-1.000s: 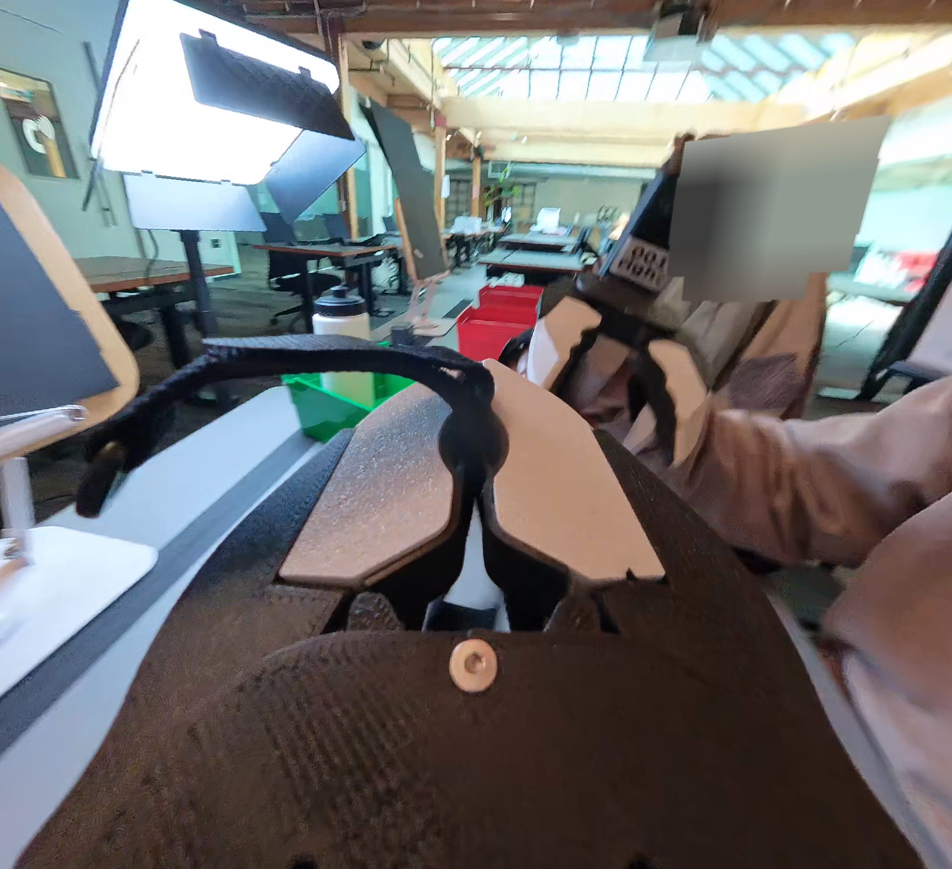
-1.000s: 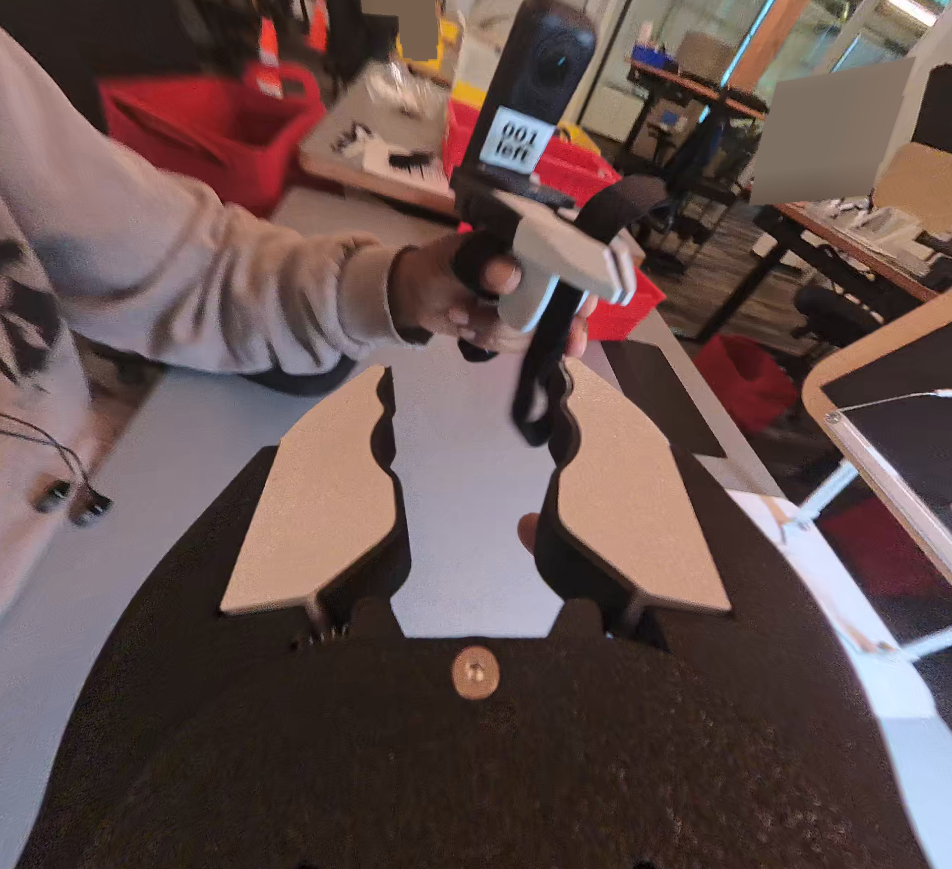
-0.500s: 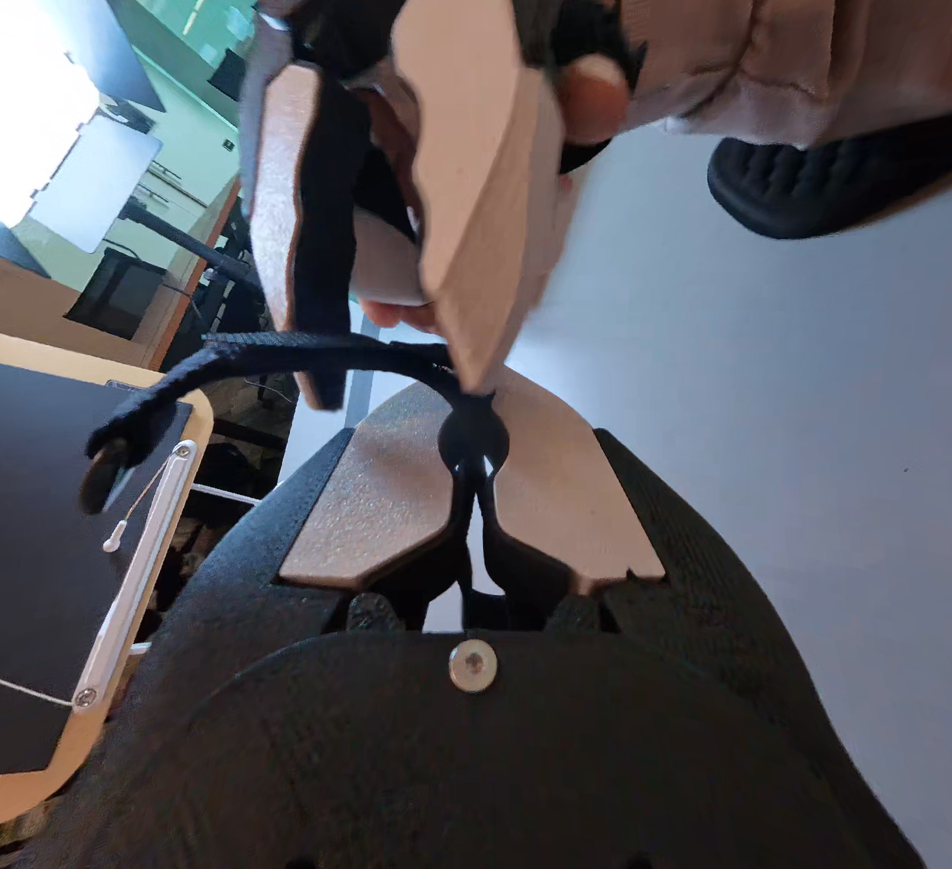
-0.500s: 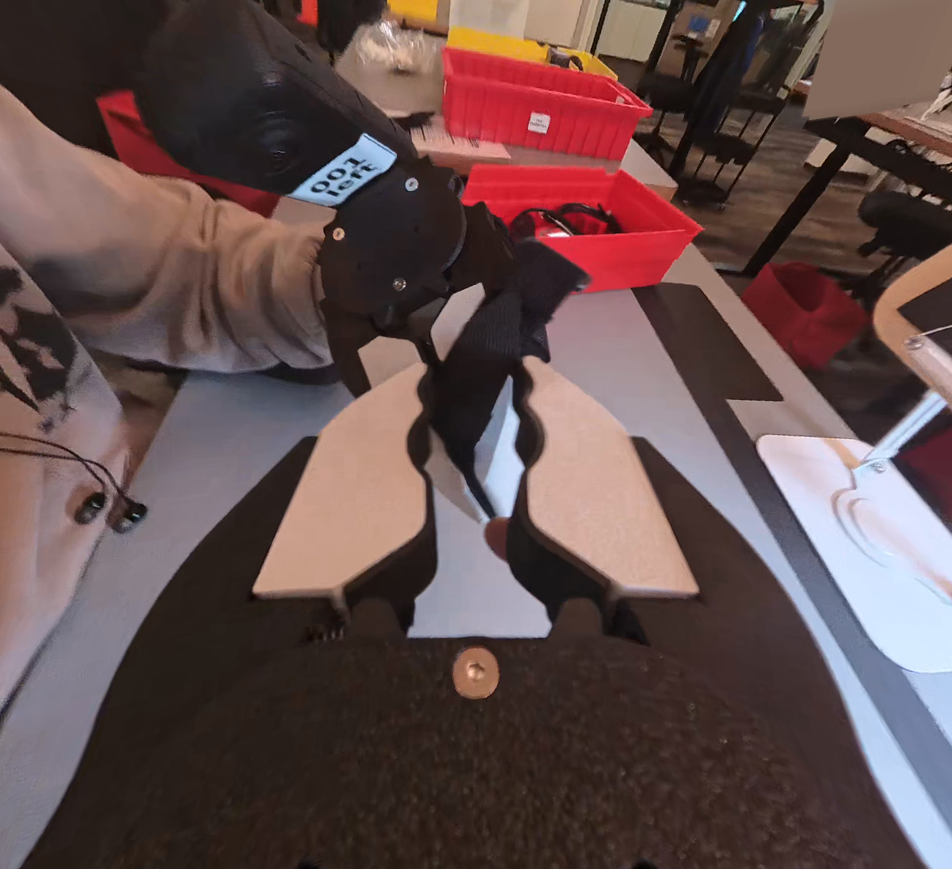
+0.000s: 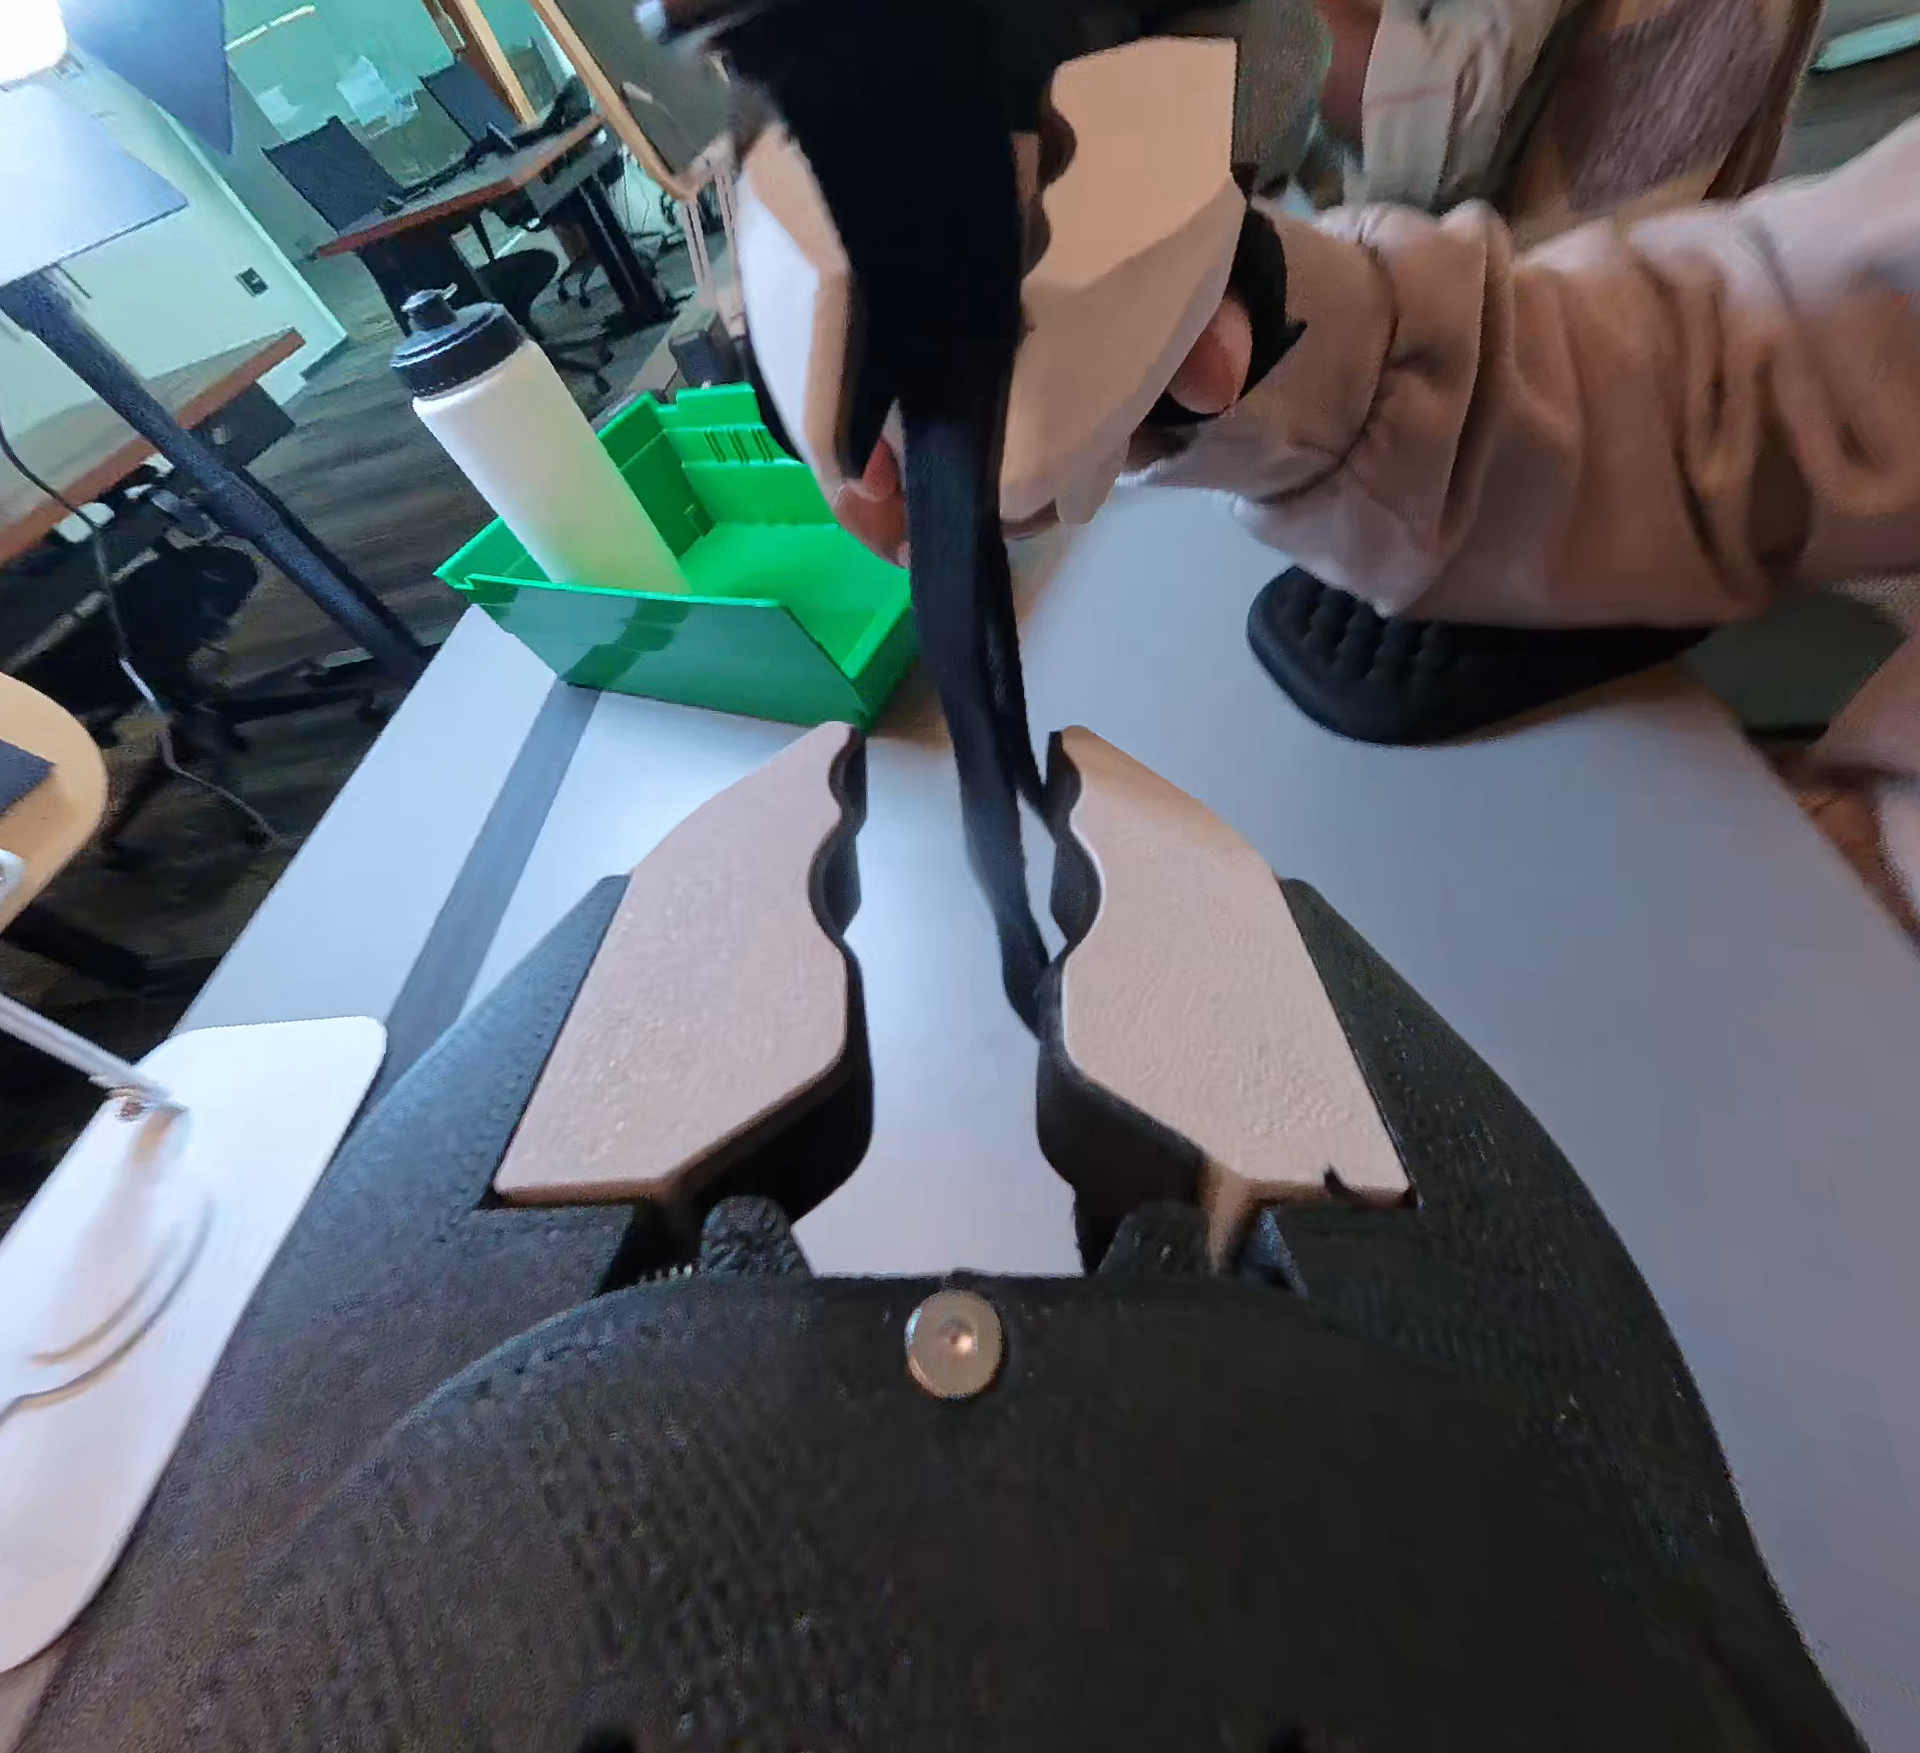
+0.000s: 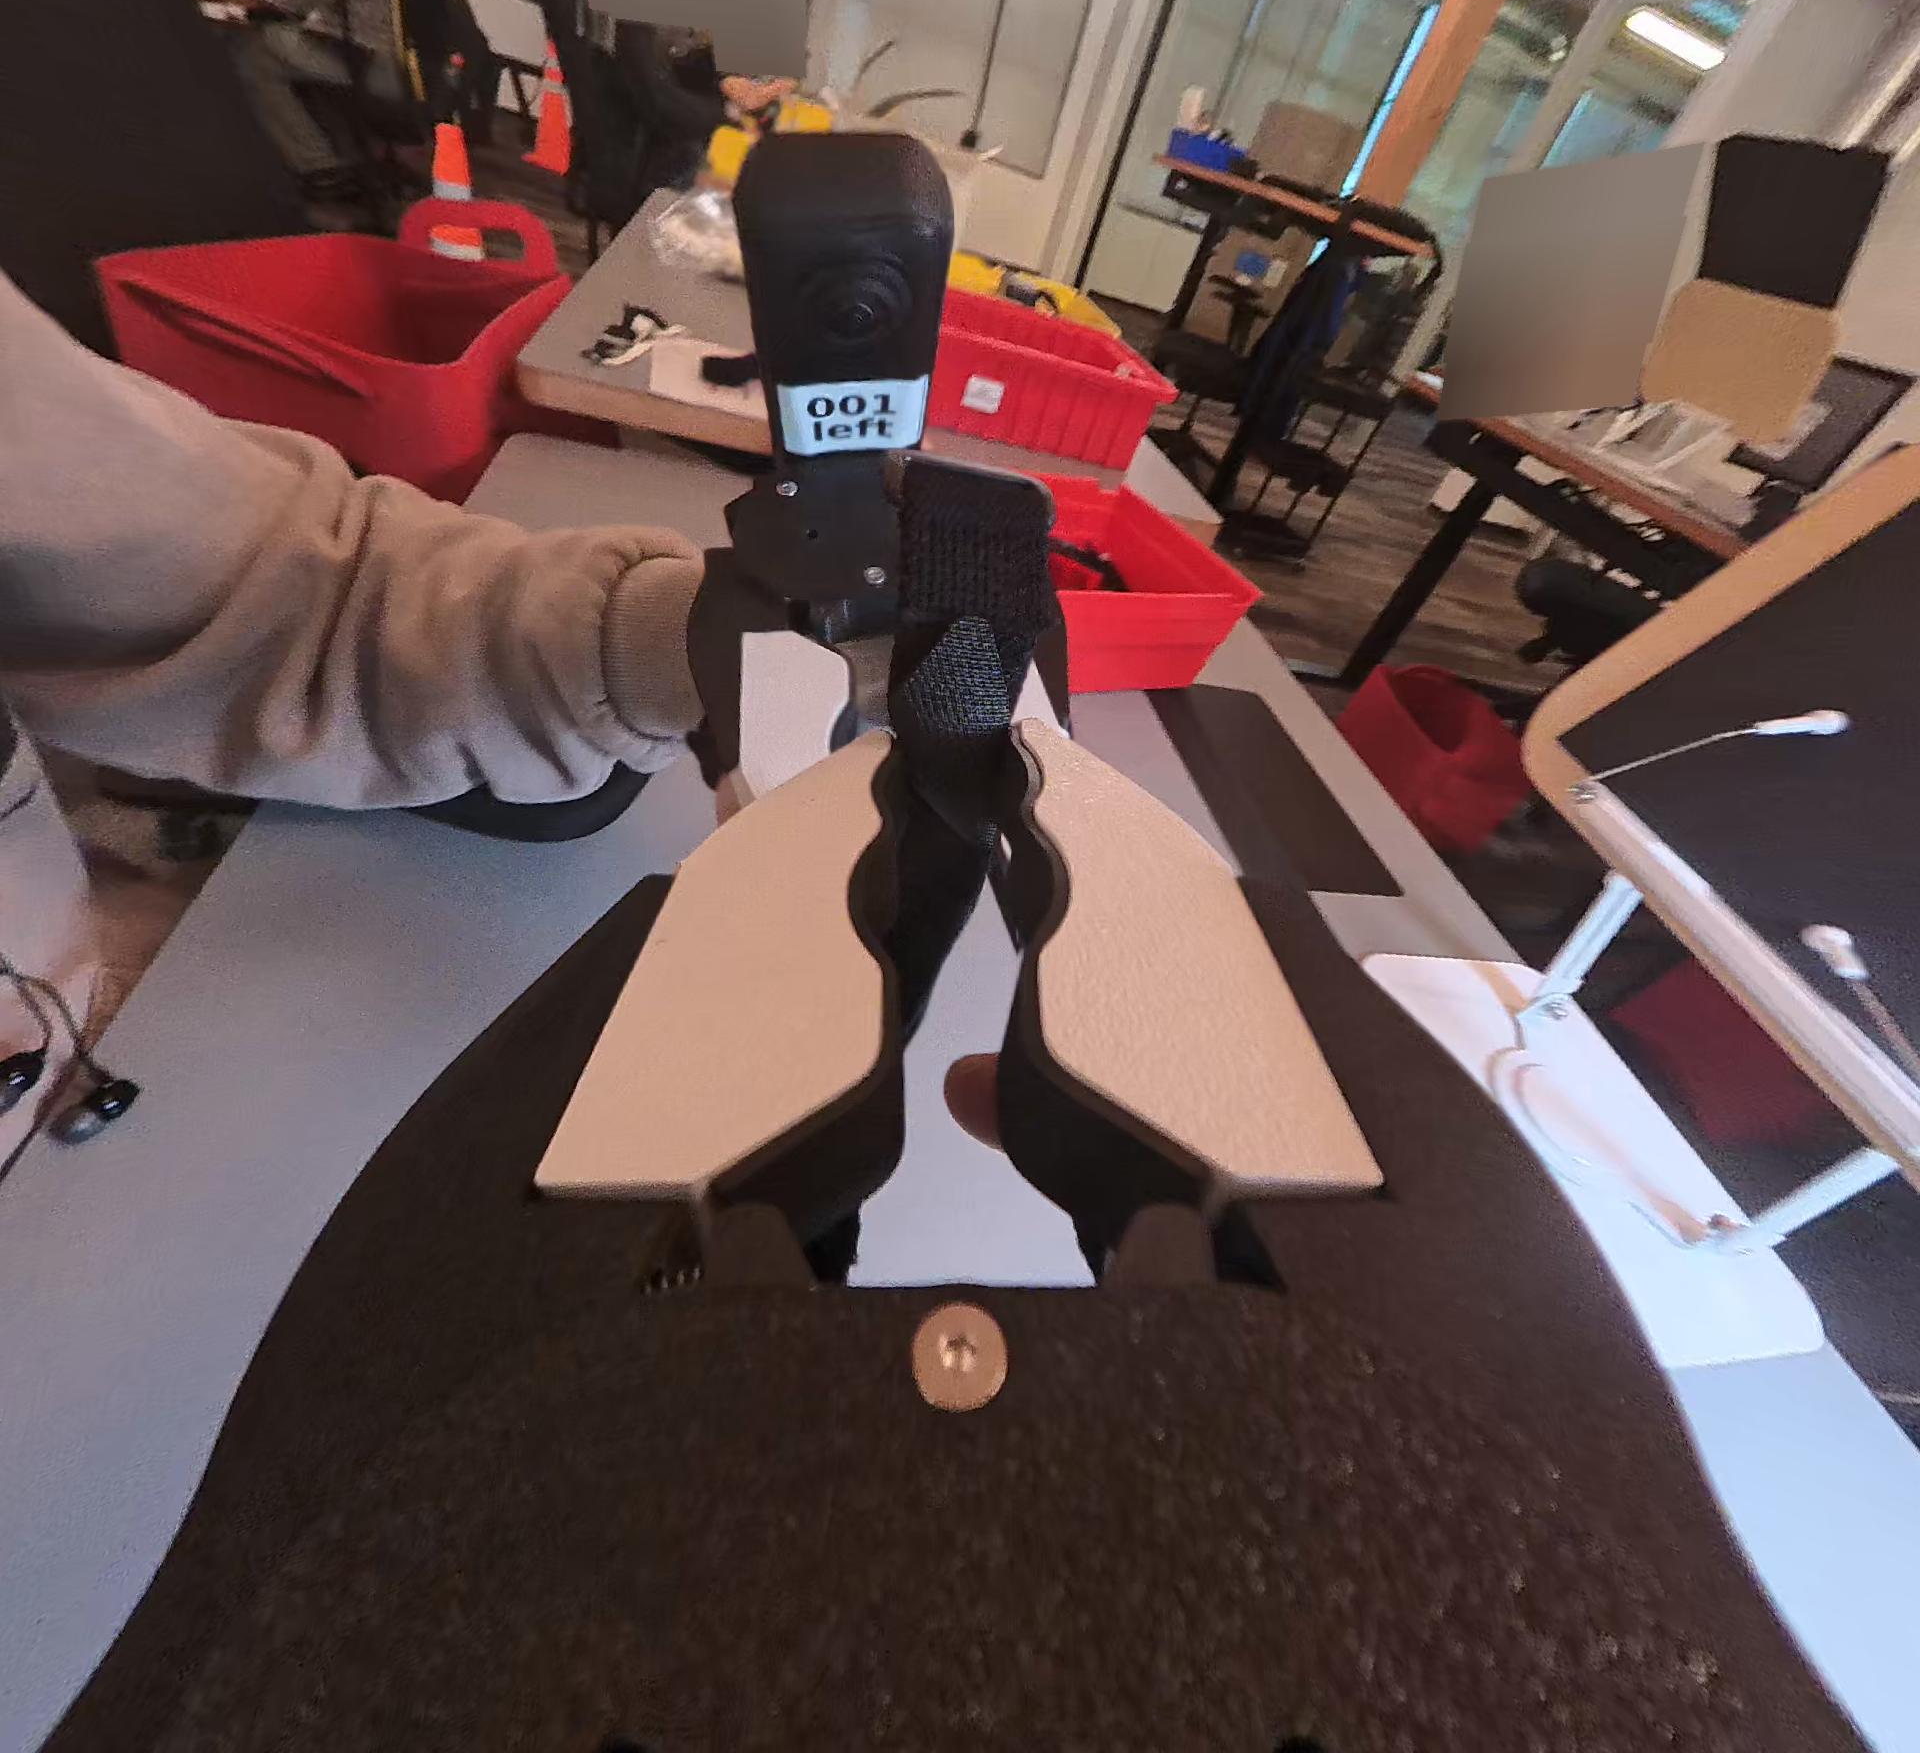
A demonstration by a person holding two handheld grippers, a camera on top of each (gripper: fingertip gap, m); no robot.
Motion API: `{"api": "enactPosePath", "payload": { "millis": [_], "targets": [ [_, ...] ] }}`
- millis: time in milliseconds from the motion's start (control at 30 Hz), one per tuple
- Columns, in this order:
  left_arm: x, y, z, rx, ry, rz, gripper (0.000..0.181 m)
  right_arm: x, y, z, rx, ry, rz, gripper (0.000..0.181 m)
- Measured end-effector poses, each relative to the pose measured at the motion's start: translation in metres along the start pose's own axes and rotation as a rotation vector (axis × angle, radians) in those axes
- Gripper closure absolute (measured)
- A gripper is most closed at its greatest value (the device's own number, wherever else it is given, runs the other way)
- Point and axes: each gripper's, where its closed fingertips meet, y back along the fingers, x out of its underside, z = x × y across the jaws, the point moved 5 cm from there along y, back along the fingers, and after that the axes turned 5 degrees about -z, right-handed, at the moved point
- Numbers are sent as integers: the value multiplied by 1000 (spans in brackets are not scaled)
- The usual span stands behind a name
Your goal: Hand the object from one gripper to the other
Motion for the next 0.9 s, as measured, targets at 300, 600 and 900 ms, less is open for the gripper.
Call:
{"api": "enactPosePath", "payload": {
  "millis": [300,600,900],
  "targets": [
    [-23,13,10,295,610,-460,141,-26,33,-30,407,242,-127,165],
    [-18,-14,6,457,1212,-979,133,-47,27,0,400,425,-332,166],
    [-25,15,27,283,1145,-1050,145,-19,-8,22,139,408,-167,166]
  ]
}}
